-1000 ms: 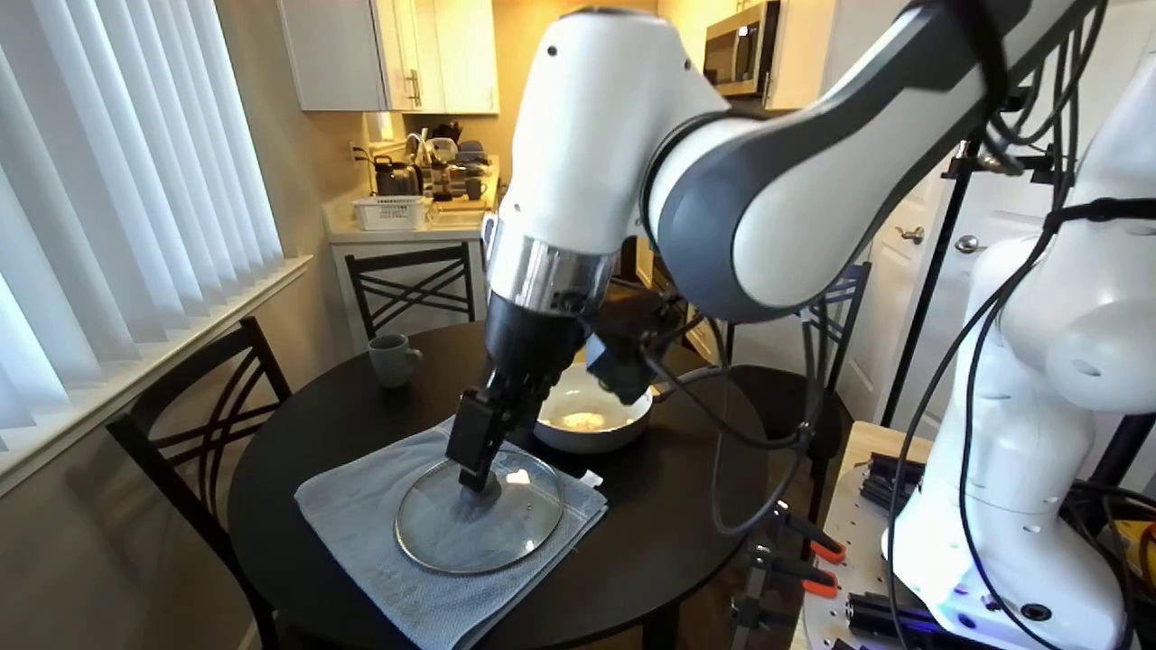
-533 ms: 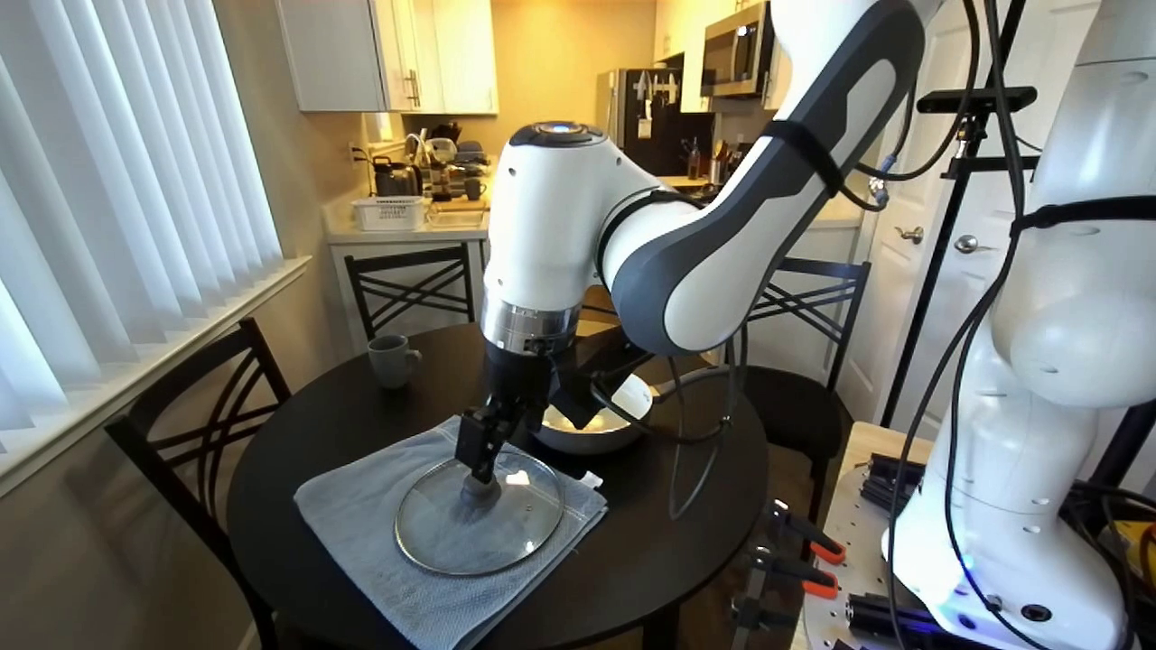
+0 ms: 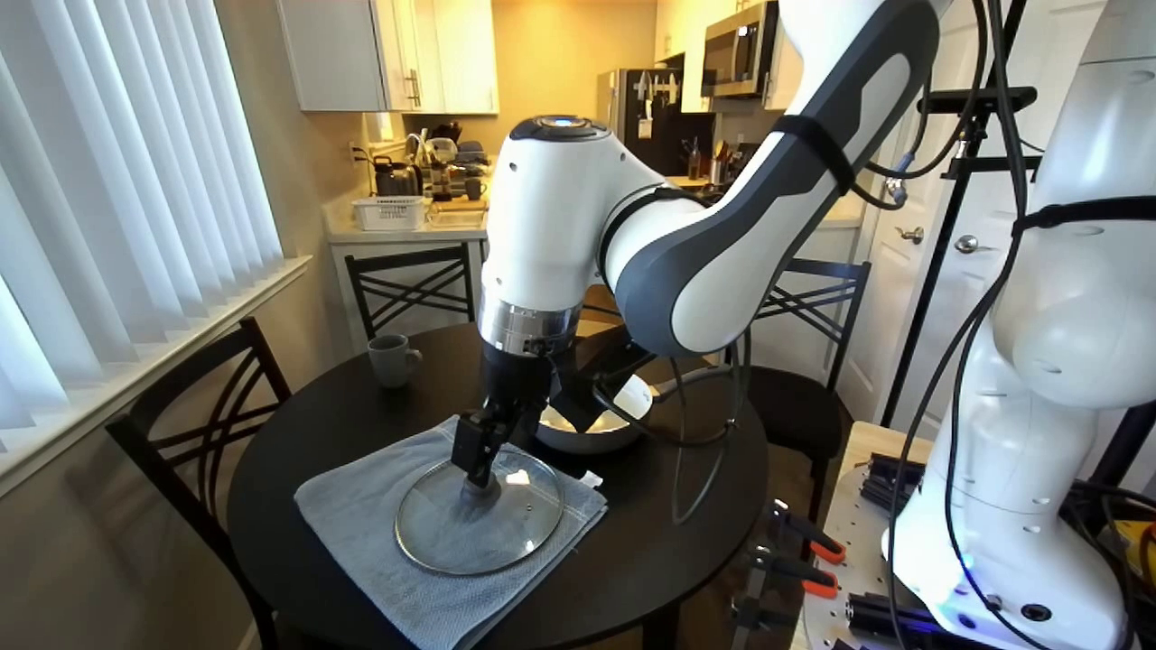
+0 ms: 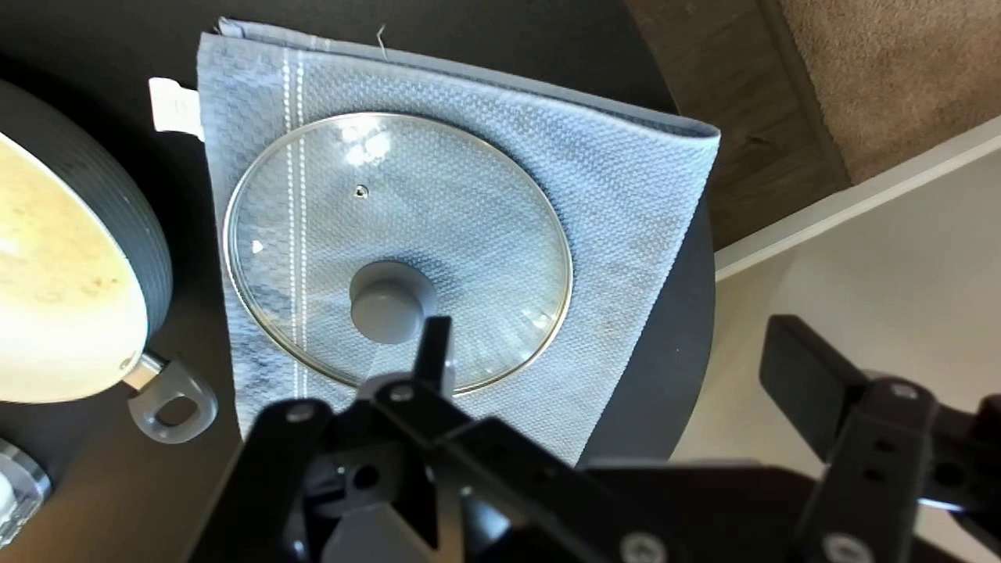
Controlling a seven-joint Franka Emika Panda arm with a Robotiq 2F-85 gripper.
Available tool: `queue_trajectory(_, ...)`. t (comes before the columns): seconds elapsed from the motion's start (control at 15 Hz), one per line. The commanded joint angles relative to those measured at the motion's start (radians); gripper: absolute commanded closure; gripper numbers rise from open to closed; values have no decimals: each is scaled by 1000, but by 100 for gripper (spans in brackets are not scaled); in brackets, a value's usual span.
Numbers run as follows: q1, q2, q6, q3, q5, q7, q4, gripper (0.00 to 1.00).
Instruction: Put the lid on the pot
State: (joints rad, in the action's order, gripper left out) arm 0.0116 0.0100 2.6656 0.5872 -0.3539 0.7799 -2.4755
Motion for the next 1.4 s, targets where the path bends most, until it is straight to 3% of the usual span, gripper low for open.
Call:
queue_trajectory(0.0, 0, 0, 0, 0, 0, 0, 0, 0)
queue_trajectory(0.93, 0, 0, 0, 0, 0, 0, 0, 0)
queue_trajectory(1.13, -35, -38, -20, -40, -39, -12, 58, 0)
queue_trajectory(1.33, -81, -139, -52, -102, -44, -111, 183, 0)
